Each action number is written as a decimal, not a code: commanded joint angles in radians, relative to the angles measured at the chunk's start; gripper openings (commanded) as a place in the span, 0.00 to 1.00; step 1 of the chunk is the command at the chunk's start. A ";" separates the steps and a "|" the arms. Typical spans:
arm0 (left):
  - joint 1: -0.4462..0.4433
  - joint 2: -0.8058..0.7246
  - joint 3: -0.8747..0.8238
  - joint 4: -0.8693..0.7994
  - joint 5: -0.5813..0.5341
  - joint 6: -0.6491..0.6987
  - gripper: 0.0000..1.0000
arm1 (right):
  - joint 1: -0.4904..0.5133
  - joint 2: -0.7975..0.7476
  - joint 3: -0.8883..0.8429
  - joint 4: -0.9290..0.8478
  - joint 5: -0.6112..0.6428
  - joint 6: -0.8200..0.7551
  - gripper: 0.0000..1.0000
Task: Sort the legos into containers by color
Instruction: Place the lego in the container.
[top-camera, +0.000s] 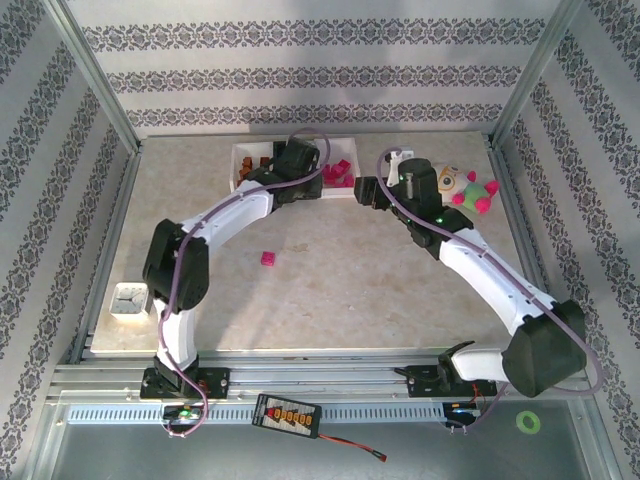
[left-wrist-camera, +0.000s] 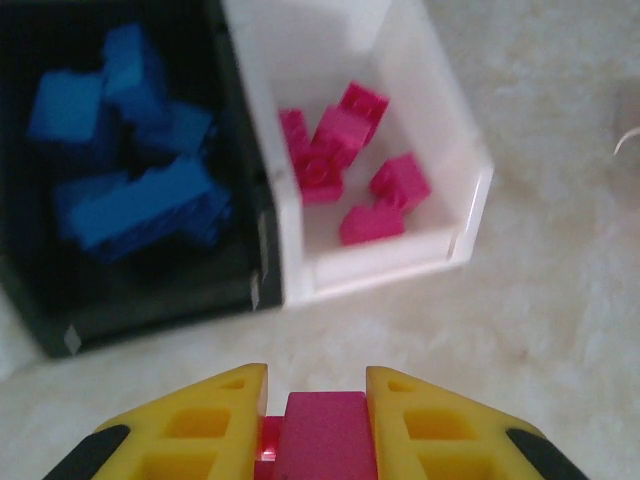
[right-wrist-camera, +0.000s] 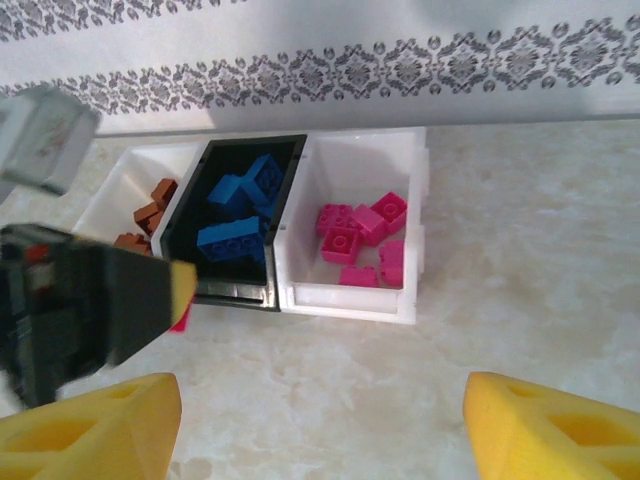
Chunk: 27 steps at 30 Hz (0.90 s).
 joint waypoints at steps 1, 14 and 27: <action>-0.004 0.106 0.111 0.140 0.001 0.049 0.07 | -0.012 -0.043 -0.038 -0.012 0.028 0.008 0.75; 0.031 0.507 0.648 0.107 -0.055 0.054 0.07 | -0.040 -0.092 -0.097 -0.030 0.022 0.020 0.75; 0.067 0.639 0.790 0.172 -0.008 0.054 0.11 | -0.046 -0.100 -0.109 -0.028 0.006 0.025 0.76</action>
